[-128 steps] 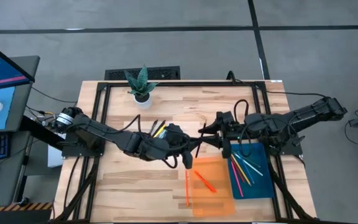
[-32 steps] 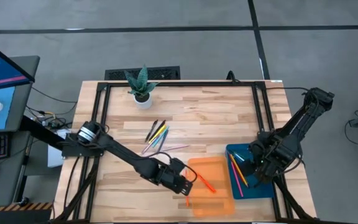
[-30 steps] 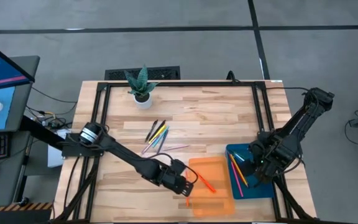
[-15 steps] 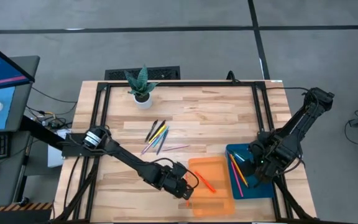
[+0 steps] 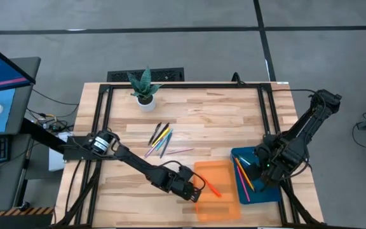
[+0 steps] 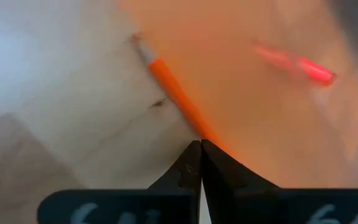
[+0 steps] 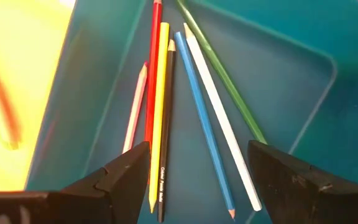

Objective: Sort pens & pencils
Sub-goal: Put the orange pencil into the blue bin

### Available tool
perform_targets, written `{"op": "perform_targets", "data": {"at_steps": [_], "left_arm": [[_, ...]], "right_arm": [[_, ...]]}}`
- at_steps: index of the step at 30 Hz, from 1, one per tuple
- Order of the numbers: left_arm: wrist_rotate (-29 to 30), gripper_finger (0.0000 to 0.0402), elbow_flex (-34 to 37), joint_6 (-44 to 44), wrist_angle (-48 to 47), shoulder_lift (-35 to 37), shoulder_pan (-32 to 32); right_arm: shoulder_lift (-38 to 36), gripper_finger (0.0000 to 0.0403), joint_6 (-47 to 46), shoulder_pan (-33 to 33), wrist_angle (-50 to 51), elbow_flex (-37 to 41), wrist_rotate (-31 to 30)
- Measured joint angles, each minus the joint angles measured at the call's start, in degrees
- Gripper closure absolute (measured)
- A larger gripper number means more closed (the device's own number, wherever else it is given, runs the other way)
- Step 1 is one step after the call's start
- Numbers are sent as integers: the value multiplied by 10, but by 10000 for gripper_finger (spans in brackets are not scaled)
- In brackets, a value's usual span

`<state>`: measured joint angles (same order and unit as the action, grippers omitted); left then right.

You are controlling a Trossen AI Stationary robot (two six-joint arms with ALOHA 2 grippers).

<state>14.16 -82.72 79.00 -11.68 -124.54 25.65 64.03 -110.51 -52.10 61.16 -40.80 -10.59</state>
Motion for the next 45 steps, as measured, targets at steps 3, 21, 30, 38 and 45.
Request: {"op": "perform_targets", "data": {"at_steps": [3, 21, 30, 38, 45], "left_arm": [[4, 401, 0, 9, 11, -3, 0], [4, 401, -1, 25, 75, -18, -6], [-24, 401, -1, 65, -19, 2, -4], [6, 401, 0, 73, -157, 60, 2], [60, 401, 0, 47, -178, 127, 2]], "right_arm": [[0, 113, 0, 0, 0, 0, -1], [0, 113, 11, 0, 0, 0, -1], [0, 113, 11, 0, -2, 0, -1], [0, 113, 61, 23, -2, 0, 0], [0, 113, 167, 78, -5, -16, -23]]}}
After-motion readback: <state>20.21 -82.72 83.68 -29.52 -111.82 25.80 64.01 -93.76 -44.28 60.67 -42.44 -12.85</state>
